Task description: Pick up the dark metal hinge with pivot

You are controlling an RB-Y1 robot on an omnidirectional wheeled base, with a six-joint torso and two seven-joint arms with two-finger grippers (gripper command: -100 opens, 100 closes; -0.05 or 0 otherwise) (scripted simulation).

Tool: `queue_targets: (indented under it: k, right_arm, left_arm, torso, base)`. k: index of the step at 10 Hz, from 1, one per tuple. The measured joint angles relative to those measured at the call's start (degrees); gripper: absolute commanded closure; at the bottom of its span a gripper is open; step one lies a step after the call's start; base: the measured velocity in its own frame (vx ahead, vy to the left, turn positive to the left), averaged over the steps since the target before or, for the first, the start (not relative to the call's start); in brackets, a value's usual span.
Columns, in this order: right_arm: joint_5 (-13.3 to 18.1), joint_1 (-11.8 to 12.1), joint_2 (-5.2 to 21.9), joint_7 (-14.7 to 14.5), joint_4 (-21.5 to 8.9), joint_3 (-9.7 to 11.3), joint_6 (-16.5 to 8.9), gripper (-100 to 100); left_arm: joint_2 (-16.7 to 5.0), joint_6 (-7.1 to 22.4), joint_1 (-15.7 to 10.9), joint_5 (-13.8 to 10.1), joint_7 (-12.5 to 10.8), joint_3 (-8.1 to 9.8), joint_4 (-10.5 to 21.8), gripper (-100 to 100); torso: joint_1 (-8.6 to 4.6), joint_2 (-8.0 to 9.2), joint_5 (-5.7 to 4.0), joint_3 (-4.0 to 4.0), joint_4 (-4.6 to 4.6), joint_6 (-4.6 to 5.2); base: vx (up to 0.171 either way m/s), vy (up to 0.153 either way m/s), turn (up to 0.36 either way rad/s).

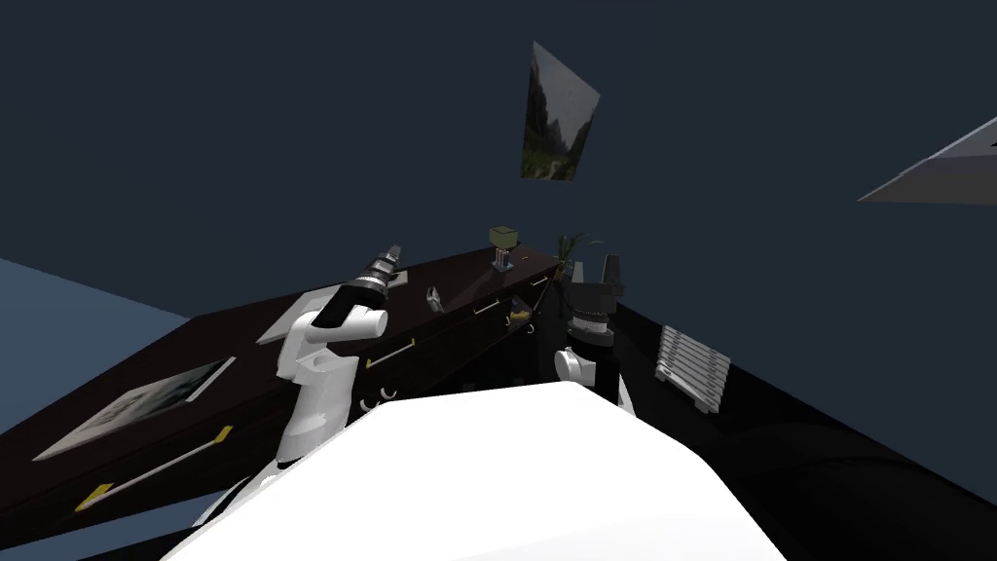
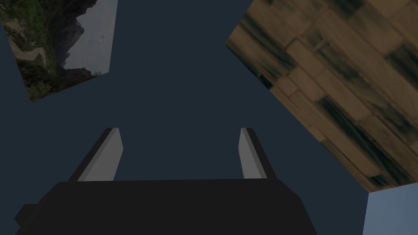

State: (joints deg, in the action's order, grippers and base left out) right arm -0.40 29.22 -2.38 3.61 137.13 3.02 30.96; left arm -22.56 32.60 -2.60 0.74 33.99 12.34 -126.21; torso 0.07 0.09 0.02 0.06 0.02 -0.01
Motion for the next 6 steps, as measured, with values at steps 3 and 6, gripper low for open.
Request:
queue_targets:
  k: [3,6]
  right_arm:
    - [0.0,0.0,0.0,0.0,0.0,0.0,0.0,0]
    - [0.0,0.0,0.0,0.0,0.0,0.0,0.0,0]
  left_arm:
    - [-0.5,4.5,-1.8,0.2,1.6,1.02,1.0,-100]
    - [-0.9,9.1,-4.0,0.5,3.3,1.96,2.3,-100]
  torso:
    - [0.01,0.00,0.01,0.00,0.00,-0.02]
    - [0.01,-0.01,0.00,-0.01,0.00,0.00]
  base:
    - [-0.025,0.007,-0.119]
    - [-0.025,0.009,-0.133]
